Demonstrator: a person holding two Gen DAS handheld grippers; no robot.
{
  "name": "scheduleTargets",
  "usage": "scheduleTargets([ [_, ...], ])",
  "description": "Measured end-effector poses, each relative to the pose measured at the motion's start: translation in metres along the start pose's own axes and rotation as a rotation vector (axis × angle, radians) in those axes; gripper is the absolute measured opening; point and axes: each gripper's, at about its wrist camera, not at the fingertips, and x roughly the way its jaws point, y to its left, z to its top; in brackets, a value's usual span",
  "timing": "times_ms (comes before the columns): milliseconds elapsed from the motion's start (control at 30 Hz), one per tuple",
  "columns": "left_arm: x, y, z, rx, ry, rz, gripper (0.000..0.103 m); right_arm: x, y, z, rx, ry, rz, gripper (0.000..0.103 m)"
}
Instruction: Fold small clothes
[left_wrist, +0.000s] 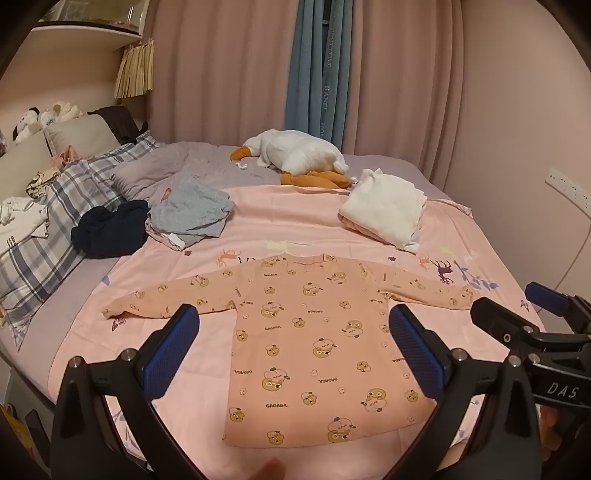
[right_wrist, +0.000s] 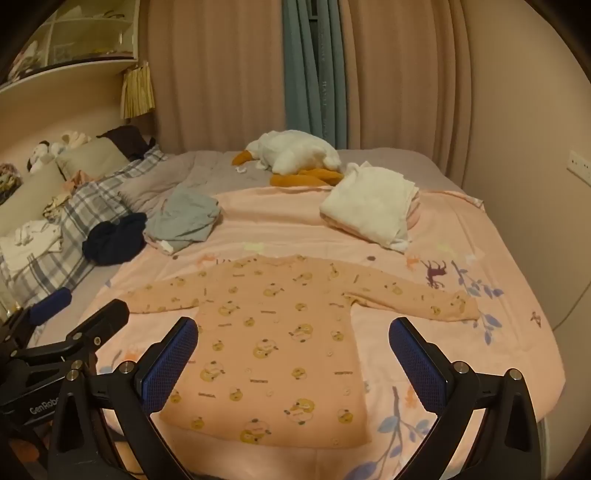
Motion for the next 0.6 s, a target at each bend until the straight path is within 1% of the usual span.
scheduleTargets([
  [33,0.001,0.001,0.000,-0.009,0.003,-0.005,0.103,0.001,-0.001,-0.001,0.002,0.002,0.001,0.103],
  [67,0.002,0.002,0.001,-0.019,0.005,-0.013,0.103,0.000,0.000,-0.001,-0.014,-0.014,-0.007,0.103],
  [100,0.010,-0.002,-0.001,-0.007,0.022,-0.008,0.103,0.001,0.000,-0.002,-0.011,-0.011,-0.003,0.103],
  [167,0.004,-0.003,-0.004,-0.007,-0.004,-0.021,0.103,0.001,0.000,-0.002,-0.004,-0.003,0.004,0.103],
  [233,0.007,-0.002,-0.004,-0.022,0.004,-0.027,0.103,0.001,-0.001,-0.003,-0.001,0.000,0.010,0.103],
  [300,0.003,-0.009,-0.003,-0.004,0.003,-0.024,0.103,0.000,0.000,-0.003,0.001,-0.001,0.005,0.103],
  [367,0.002,-0.001,-0.004,-0.011,-0.001,-0.039,0.103,0.001,-0.003,-0.004,0.004,-0.004,0.007,0.103],
  [533,0.004,-0.001,-0.006,0.012,0.010,-0.027,0.103,0.000,-0.004,-0.004,0.011,-0.001,0.016,0.103],
  [600,0.004,-0.001,-0.004,0.012,0.013,-0.023,0.103,-0.001,-0.002,-0.006,0.008,-0.005,0.007,0.103],
])
